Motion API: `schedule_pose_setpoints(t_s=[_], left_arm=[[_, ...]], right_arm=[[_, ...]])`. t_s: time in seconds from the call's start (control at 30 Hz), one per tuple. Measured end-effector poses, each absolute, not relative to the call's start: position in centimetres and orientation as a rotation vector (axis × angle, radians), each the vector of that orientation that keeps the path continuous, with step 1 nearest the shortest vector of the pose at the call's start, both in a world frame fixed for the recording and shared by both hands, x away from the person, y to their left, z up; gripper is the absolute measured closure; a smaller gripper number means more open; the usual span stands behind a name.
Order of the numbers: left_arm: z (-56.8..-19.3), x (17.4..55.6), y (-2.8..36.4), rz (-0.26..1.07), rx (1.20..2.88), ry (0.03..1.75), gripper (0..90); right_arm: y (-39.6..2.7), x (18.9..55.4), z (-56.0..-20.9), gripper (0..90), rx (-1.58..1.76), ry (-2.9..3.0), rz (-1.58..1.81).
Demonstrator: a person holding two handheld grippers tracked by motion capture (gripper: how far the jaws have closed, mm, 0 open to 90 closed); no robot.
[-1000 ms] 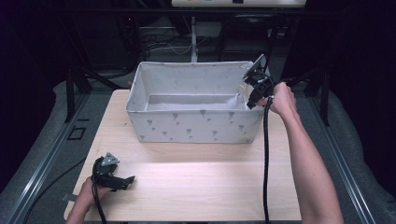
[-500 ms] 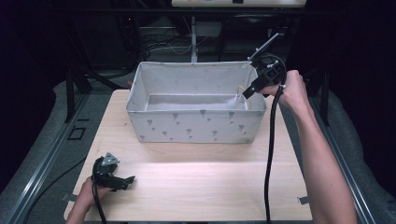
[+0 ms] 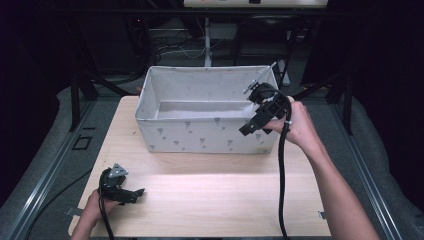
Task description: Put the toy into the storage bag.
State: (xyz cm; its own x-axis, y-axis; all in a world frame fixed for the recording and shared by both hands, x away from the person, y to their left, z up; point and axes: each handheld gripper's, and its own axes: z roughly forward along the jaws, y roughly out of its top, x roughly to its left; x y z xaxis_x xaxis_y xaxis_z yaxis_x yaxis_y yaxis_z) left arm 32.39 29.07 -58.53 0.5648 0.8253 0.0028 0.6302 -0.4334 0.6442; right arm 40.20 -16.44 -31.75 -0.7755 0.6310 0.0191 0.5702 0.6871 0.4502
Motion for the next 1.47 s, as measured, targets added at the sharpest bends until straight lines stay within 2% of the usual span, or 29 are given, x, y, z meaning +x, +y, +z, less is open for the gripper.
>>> schedule_pose_setpoints(t_s=[0.37,0.63,1.47], left_arm=[[-58.5,32.4,29.1,0.421,2.206,1.163,0.0],[-58.5,32.4,29.1,0.42,2.207,1.16,0.0],[-58.5,32.5,29.1,0.415,2.214,1.155,0.0]], right_arm=[[-14.2,37.3,-37.9,6.5,0.904,2.834,0.702],[-14.2,36.8,-41.7,5.4,0.919,2.879,0.663],[-13.5,37.0,-46.9,6.5,0.91,2.993,0.479]])
